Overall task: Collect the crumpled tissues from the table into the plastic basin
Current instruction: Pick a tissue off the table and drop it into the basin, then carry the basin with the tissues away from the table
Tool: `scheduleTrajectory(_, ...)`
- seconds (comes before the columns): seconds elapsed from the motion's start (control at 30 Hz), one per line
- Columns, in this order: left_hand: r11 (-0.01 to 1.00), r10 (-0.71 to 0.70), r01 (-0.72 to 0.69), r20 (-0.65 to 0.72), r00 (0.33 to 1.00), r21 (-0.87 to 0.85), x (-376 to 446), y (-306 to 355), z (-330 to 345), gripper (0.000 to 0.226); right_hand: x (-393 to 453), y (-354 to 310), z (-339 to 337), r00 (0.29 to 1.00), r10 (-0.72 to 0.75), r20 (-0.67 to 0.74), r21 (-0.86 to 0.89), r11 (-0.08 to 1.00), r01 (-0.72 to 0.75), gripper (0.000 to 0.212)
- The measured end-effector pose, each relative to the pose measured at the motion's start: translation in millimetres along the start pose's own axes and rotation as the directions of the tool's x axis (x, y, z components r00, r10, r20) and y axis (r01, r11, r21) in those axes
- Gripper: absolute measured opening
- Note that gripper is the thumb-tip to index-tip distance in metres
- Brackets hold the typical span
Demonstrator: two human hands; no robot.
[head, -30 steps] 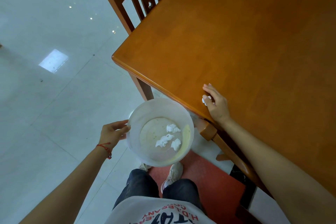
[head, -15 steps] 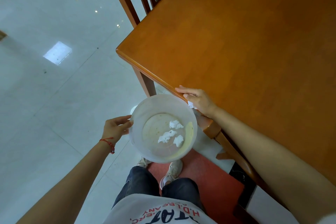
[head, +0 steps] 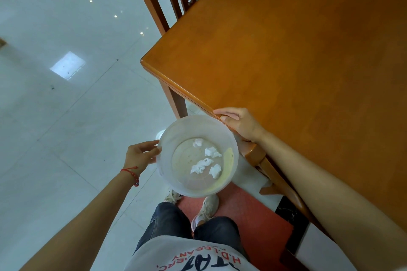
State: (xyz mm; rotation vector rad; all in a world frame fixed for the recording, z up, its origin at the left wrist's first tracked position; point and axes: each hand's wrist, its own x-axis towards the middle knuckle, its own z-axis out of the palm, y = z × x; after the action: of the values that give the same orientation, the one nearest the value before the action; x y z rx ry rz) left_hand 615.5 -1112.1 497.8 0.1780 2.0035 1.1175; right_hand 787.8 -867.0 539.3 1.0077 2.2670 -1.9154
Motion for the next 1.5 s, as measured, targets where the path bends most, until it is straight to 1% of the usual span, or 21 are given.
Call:
scheduleTrajectory(0.13, 1.000, 0.020, -0.020, -0.006, 1.000, 0.009, -1.0, -1.4, -3.0, 0.031, -3.7, -7.9, -1.8, 1.000, -0.024, 0.017, -0.166, 0.986, 0.026, 0.032)
scheduleTrajectory(0.27, 0.999, 0.023, -0.024, -0.027, 0.999, -0.030, -2.9, -5.0, -13.4, 0.031, -4.0, -18.3, 2.9, 0.999, -0.015, 0.028, -0.211, 0.977, 0.020, 0.034)
scheduleTrajectory(0.43, 0.995, 0.016, -0.022, -0.062, 0.998, -0.098, -5.4, -10.4, -36.5, 0.032, -0.7, -34.0, 8.1, 1.000, 0.005, 0.002, -0.281, 0.960, -0.004, 0.034)
scheduleTrajectory(0.6, 0.990, 0.027, -0.038, -0.084, 0.996, -0.133, 2.5, -13.7, -66.5, 0.032, 12.3, -48.8, 20.8, 0.994, 0.105, -0.014, -0.438, 0.893, -0.100, 0.047)
scheduleTrajectory(0.67, 0.989, 0.030, -0.042, -0.085, 0.996, -0.142, 8.2, -14.3, -79.8, 0.031, 18.4, -56.3, 31.2, 0.989, 0.145, -0.018, -0.482, 0.866, -0.136, 0.049)
scheduleTrajectory(0.77, 0.984, 0.028, -0.044, -0.098, 0.995, -0.171, 17.3, -15.4, -102.3, 0.031, 28.7, -65.3, 56.4, 0.982, 0.189, -0.011, -0.555, 0.815, -0.163, 0.051)
scheduleTrajectory(0.83, 0.981, 0.024, -0.045, -0.111, 0.994, -0.188, 23.6, -16.3, -118.3, 0.030, 36.5, -67.1, 78.8, 0.975, 0.220, -0.039, -0.578, 0.791, -0.201, 0.053)
scheduleTrajectory(0.9, 0.977, 0.020, -0.046, -0.125, 0.992, -0.206, 29.6, -17.8, -133.4, 0.030, 42.7, -65.5, 100.4, 0.965, 0.245, -0.091, -0.568, 0.783, -0.252, 0.053)
scheduleTrajectory(0.97, 0.972, 0.014, -0.046, -0.141, 0.990, -0.228, 35.2, -19.9, -149.9, 0.031, 47.6, -63.1, 119.6, 0.954, 0.264, -0.146, -0.518, 0.801, -0.301, 0.050)
scheduleTrajectory(1.03, 0.967, 0.005, -0.046, -0.163, 0.987, -0.250, 39.9, -22.9, -166.6, 0.030, 51.0, -60.4, 138.1, 0.947, 0.263, -0.183, -0.395, 0.863, -0.316, 0.043)
scheduleTrajectory(1.1, 0.958, -0.004, -0.049, -0.186, 0.982, -0.282, 43.0, -27.0, -183.6, 0.029, 53.0, -61.4, 158.9, 0.947, 0.257, -0.194, -0.208, 0.932, -0.296, 0.035)
scheduleTrajectory(1.17, 0.951, -0.021, -0.045, -0.209, 0.978, -0.306, 45.1, -32.4, -199.9, 0.029, 57.5, -64.8, 176.7, 0.944, 0.245, -0.221, -0.098, 0.957, -0.272, 0.029)
scheduleTrajectory(1.23, 0.948, -0.040, -0.034, -0.225, 0.974, -0.317, 46.4, -38.4, -216.0, 0.028, 65.7, -70.6, 193.4, 0.942, 0.248, -0.227, -0.069, 0.961, -0.269, 0.025)
scheduleTrajectory(1.33, 0.937, -0.065, -0.029, -0.256, 0.964, -0.347, 46.9, -46.5, -236.6, 0.028, 80.9, -80.3, 216.8, 0.941, 0.257, -0.221, -0.051, 0.960, -0.274, 0.032)
scheduleTrajectory(1.5, 0.903, -0.136, -0.017, -0.325, 0.936, -0.429, 43.6, -60.0, -267.6, 0.028, 109.2, -90.9, 249.3, 0.961, 0.208, -0.180, -0.114, 0.966, -0.230, 0.033)
